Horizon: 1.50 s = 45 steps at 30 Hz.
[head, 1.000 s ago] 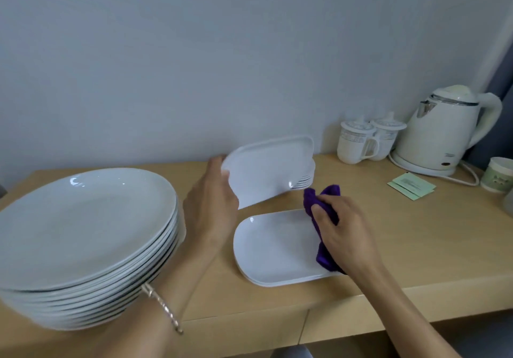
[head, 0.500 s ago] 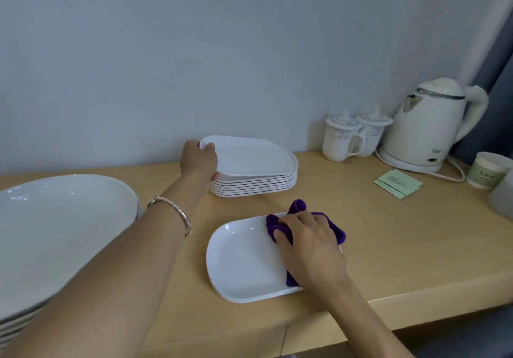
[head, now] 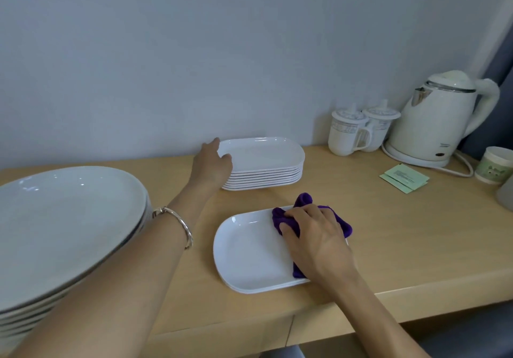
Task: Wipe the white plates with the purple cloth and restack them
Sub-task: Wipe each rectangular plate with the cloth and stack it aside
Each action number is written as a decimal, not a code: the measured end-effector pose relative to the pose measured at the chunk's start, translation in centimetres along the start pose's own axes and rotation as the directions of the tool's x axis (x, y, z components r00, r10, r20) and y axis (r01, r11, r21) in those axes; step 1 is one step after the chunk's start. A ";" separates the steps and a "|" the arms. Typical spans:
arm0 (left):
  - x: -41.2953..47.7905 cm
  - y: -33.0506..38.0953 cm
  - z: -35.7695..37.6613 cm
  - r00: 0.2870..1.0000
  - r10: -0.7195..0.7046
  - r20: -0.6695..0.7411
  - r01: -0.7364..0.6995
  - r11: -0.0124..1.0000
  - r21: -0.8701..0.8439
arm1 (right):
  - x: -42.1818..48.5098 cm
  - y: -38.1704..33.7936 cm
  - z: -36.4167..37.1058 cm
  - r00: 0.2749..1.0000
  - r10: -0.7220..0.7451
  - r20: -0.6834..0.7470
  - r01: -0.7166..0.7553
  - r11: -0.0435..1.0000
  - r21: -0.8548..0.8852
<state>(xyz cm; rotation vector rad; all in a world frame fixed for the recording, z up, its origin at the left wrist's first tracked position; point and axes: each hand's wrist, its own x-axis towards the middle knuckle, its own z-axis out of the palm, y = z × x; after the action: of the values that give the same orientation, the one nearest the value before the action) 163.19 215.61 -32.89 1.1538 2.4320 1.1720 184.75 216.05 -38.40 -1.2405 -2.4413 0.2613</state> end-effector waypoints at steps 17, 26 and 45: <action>-14.3 -5.4 -0.5 0.848 0.222 0.482 -0.309 0.944 0.111 | -0.4 -1.2 -0.4 0.993 0.033 0.113 -0.023 0.996 -0.089; -14.4 -7.2 -2.1 0.881 0.258 0.397 -0.297 0.954 0.040 | -0.1 -2.9 0.3 0.989 -0.061 0.134 0.060 0.998 0.009; -13.9 -6.9 -0.3 0.889 0.250 0.384 -0.266 0.964 -0.013 | -0.3 -8.6 2.8 0.981 -0.168 0.094 0.173 0.984 -0.047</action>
<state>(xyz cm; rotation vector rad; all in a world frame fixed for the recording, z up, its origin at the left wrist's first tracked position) 168.48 202.75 -39.70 1.5898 2.0591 0.8573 177.44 210.81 -38.16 -1.0540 -2.6297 0.2064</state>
